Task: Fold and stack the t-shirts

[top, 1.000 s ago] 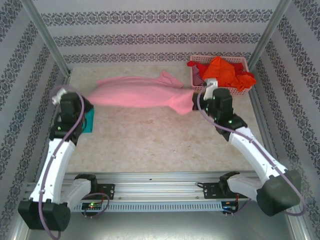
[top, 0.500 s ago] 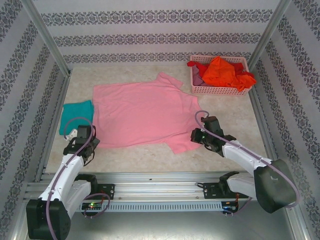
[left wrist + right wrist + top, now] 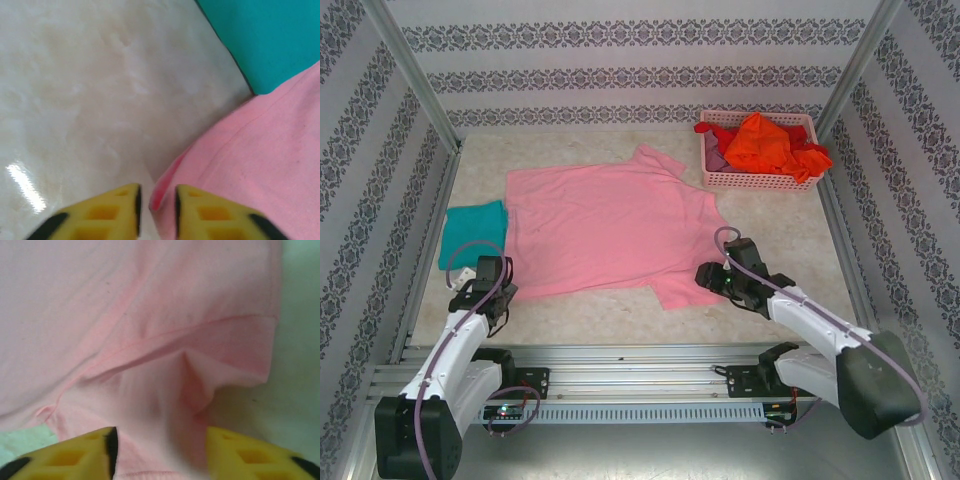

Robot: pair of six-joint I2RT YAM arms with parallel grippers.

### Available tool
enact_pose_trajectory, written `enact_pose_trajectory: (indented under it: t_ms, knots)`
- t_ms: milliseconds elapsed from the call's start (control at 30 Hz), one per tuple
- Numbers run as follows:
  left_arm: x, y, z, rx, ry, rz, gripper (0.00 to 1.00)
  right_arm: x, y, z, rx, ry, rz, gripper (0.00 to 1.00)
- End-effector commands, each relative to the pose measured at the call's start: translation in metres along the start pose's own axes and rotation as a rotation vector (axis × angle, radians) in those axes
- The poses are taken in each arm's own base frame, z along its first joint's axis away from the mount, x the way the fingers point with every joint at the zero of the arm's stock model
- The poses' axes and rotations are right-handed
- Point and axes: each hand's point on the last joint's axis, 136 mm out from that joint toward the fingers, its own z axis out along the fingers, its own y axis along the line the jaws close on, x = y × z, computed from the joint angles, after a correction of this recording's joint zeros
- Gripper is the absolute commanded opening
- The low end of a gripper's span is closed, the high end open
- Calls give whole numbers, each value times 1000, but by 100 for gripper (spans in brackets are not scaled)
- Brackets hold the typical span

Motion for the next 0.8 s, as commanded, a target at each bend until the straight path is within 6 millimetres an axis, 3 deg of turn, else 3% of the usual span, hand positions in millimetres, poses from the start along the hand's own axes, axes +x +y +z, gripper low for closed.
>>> enact_pose_trajectory:
  t_ms: [0, 33, 133, 300, 467, 600, 767]
  knots:
    - [-26, 7, -17, -69, -83, 4, 68, -27, 12, -21, 13, -108, -89, 66]
    - [-35, 5, -24, -72, -113, 31, 84, -38, 14, -24, 24, -144, -122, 69]
    - [-51, -24, -34, -2, -133, 105, 98, -67, 21, -22, 60, -185, -191, 71]
    - [-35, -88, -20, 79, -75, 248, 100, -122, 51, 18, 71, -192, -276, 60]
    - [-8, -137, 5, 163, 20, 286, 100, -168, 69, 84, 91, -152, -249, 48]
    - [1, -147, 14, 175, 59, 288, 100, -180, 55, 126, 117, -98, -162, 42]
    - [2, -138, 14, 151, 55, 308, 100, -175, 29, 144, 135, -55, -60, 40]
